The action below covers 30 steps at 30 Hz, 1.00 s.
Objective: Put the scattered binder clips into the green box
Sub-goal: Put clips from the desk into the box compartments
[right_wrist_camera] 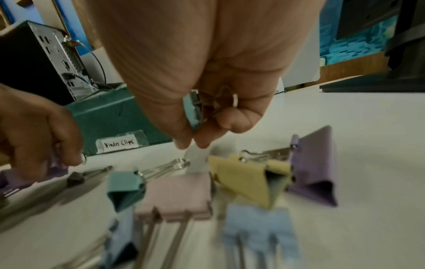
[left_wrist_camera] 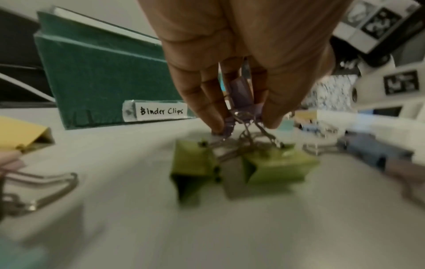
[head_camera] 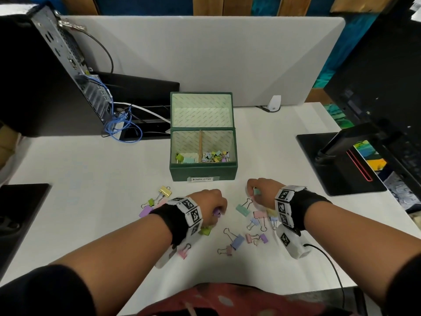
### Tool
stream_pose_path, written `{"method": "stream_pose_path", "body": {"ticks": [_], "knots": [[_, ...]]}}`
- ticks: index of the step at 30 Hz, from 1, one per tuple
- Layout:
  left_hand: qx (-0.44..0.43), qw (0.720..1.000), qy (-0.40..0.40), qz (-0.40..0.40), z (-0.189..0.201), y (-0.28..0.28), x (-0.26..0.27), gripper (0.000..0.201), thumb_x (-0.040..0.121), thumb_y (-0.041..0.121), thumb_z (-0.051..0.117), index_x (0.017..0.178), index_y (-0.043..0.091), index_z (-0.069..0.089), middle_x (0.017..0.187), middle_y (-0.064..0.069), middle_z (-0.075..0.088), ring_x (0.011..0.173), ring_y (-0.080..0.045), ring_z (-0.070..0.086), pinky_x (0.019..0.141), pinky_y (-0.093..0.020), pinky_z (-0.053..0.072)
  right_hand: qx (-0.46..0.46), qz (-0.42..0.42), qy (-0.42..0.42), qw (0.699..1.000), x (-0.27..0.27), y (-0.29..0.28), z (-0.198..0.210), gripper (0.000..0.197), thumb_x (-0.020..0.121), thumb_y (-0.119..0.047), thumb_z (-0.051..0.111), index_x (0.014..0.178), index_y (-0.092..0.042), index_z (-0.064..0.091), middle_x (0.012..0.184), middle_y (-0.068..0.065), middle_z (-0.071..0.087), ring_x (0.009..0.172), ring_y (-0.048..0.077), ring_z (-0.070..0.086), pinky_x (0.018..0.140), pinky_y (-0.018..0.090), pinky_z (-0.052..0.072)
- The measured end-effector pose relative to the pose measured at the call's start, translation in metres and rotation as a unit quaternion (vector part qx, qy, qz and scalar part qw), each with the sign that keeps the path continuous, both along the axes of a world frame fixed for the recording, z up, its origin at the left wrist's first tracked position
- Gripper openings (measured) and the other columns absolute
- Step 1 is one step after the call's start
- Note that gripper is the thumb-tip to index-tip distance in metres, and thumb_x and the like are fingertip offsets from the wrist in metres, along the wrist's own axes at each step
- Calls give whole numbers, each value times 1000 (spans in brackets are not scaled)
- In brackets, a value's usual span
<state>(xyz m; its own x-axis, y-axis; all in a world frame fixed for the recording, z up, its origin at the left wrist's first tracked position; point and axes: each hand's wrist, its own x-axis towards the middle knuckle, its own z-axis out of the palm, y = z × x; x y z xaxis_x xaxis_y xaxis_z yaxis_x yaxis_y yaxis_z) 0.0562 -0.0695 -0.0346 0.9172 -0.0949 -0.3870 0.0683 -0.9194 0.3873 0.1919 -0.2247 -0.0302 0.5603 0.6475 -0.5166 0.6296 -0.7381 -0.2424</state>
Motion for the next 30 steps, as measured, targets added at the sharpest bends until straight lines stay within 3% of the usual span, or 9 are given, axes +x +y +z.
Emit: {"method": "stream_pose_path", "body": {"ticks": [2, 4, 9, 11, 15, 17, 21, 25, 30], "knots": [[-62, 996, -37, 47, 7, 6, -2, 29, 77, 17, 66, 105, 23, 62, 109, 3, 56, 99, -17, 57, 90, -34, 50, 5, 10, 17, 1000, -3, 2, 3, 16, 82, -8, 55, 92, -21, 54, 93, -2, 52, 83, 20, 49, 63, 23, 40], [-144, 982, -68, 103, 15, 13, -3, 25, 74, 15, 69, 96, 26, 63, 100, 5, 58, 93, -14, 60, 90, -33, 52, -6, 49, 21, 999, -7, 5, 3, 23, 81, -17, 61, 104, -21, 58, 94, -3, 52, 86, 19, 51, 75, 26, 44], [-298, 919, -69, 248, 40, 38, 3, 25, 80, 12, 68, 88, 34, 60, 92, 7, 63, 78, -8, 62, 78, -23, 52, -68, 129, 12, 989, -11, 12, -3, 38, 82, -33, 63, 118, -29, 52, 112, 3, 61, 103, 25, 56, 83, 29, 43], [-364, 876, -67, 311, 46, 50, 5, 24, 82, 6, 64, 88, 29, 61, 92, 1, 63, 77, -14, 62, 73, -24, 54, -66, 126, 12, 990, -10, 14, -4, 35, 84, -34, 61, 117, -29, 52, 118, 4, 61, 106, 26, 56, 85, 31, 44], [-515, 741, -54, 427, 54, 67, 8, 28, 85, -12, 49, 83, 15, 58, 78, -10, 59, 64, -19, 59, 58, -24, 53, -66, 134, 0, 989, -6, 16, -4, 32, 89, -35, 54, 120, -29, 49, 124, 6, 57, 110, 28, 54, 92, 35, 44], [-533, 714, -52, 451, 56, 74, 6, 33, 86, -17, 38, 84, 11, 56, 80, -14, 56, 66, -22, 57, 53, -23, 53, -60, 135, -12, 989, -3, 16, -3, 33, 90, -36, 52, 122, -29, 48, 125, 7, 53, 111, 27, 54, 93, 34, 43], [-517, 711, -57, 473, 53, 81, 5, 43, 86, -21, 25, 82, 9, 55, 87, -17, 53, 68, -23, 56, 40, -15, 49, -46, 124, -2, 991, -2, 10, -3, 45, 87, -39, 58, 129, -34, 43, 128, 3, 44, 112, 25, 52, 90, 32, 44], [-512, 710, -90, 476, 55, 89, 15, 42, 90, -19, 27, 81, 12, 54, 85, -14, 53, 58, -16, 64, 44, -13, 51, -50, 150, 13, 987, -3, 11, -2, 61, 80, -34, 68, 133, -39, 40, 129, 1, 39, 116, 24, 49, 92, 32, 44], [-428, 784, -98, 439, 64, 96, 32, 42, 89, -19, 33, 82, 17, 52, 87, -15, 55, 41, -4, 63, 40, -12, 48, -40, 139, 10, 989, -1, 17, -3, 47, 83, -24, 65, 126, -29, 48, 128, 6, 42, 110, 27, 53, 88, 31, 44]]}}
